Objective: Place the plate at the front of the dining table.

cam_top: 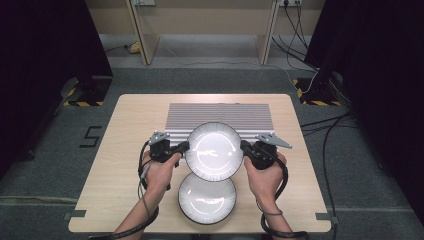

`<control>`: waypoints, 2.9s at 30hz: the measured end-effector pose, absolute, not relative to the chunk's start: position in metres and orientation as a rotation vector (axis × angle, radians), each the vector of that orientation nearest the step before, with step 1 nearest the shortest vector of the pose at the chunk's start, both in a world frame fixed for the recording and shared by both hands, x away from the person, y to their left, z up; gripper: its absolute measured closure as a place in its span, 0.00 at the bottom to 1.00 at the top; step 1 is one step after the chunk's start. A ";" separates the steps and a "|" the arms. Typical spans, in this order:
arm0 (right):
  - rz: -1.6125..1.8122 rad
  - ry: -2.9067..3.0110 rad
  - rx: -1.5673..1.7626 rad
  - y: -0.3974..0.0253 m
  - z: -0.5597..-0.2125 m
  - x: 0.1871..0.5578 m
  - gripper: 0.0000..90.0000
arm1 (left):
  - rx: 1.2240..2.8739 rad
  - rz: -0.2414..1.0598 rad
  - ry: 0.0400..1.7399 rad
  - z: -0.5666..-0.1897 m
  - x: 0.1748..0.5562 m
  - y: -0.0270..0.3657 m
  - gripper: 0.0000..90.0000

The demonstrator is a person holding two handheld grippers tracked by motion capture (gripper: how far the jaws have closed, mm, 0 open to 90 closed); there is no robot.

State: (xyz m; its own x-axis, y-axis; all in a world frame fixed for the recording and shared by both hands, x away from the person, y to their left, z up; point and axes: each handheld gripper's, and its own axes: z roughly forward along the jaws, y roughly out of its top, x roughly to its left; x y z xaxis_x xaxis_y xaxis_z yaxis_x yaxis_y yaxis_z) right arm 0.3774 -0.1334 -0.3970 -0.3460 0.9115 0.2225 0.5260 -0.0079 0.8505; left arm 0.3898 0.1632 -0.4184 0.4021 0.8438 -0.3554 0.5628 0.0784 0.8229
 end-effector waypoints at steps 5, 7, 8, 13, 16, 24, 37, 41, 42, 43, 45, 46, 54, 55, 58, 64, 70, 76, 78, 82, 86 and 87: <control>1.292 1.880 1.480 -0.134 -0.396 0.380 0.98 | 1.604 0.338 1.271 -0.417 0.392 0.161 0.96; 1.289 1.879 1.477 -0.135 -0.395 0.380 0.98 | 1.603 0.338 1.271 -0.417 0.392 0.161 0.96; 1.290 1.876 1.479 -0.134 -0.395 0.381 0.98 | 1.602 0.338 1.270 -0.417 0.393 0.161 0.96; 1.287 1.873 1.479 -0.135 -0.393 0.383 0.98 | 1.600 0.339 1.270 -0.415 0.396 0.160 0.96; 1.288 1.868 1.479 -0.135 -0.392 0.384 0.98 | 1.598 0.338 1.270 -0.414 0.397 0.159 0.96; 1.293 1.855 1.474 -0.136 -0.389 0.386 0.98 | 1.600 0.351 1.262 -0.409 0.399 0.158 0.96; 1.308 1.839 1.490 -0.136 -0.387 0.392 0.98 | 1.592 0.361 1.263 -0.405 0.406 0.158 0.96; 1.311 1.834 1.492 -0.135 -0.386 0.395 0.98 | 1.592 0.363 1.264 -0.404 0.408 0.158 0.96; 1.311 1.834 1.491 -0.135 -0.386 0.395 0.98 | 1.591 0.363 1.264 -0.403 0.408 0.158 0.96; 1.311 1.834 1.491 -0.135 -0.386 0.395 0.98 | 1.591 0.364 1.264 -0.403 0.408 0.158 0.96; 1.308 1.835 1.491 -0.135 -0.385 0.396 0.98 | 1.590 0.358 1.267 -0.403 0.410 0.158 0.96; 1.308 1.835 1.491 -0.135 -0.385 0.396 0.98 | 1.590 0.358 1.267 -0.403 0.410 0.158 0.96; 1.305 1.832 1.489 -0.134 -0.384 0.401 0.98 | 1.586 0.356 1.273 -0.402 0.414 0.159 0.96; 1.303 1.834 1.486 -0.134 -0.384 0.402 0.98 | 1.584 0.355 1.273 -0.402 0.415 0.159 0.96; 1.302 1.832 1.485 -0.133 -0.383 0.403 0.98 | 1.584 0.349 1.275 -0.401 0.416 0.160 0.96; 1.303 1.827 1.497 -0.132 -0.383 0.405 0.98 | 1.586 0.349 1.276 -0.402 0.419 0.160 0.96; 1.297 1.827 1.492 -0.131 -0.381 0.408 0.98 | 1.582 0.356 1.274 -0.400 0.421 0.160 0.96; 1.291 1.821 1.498 -0.132 -0.381 0.411 0.98 | 1.589 0.347 1.275 -0.400 0.425 0.158 0.96; 1.299 1.817 1.506 -0.133 -0.382 0.412 0.98 | 1.588 0.342 1.278 -0.400 0.426 0.159 0.96; 1.290 1.814 1.519 -0.133 -0.384 0.414 0.98 | 1.582 0.348 1.284 -0.403 0.428 0.157 0.96; 1.293 1.812 1.516 -0.132 -0.384 0.416 0.98 | 1.579 0.346 1.290 -0.404 0.430 0.157 0.96; 1.292 1.815 1.514 -0.132 -0.384 0.417 0.98 | 1.580 0.347 1.287 -0.403 0.431 0.158 0.96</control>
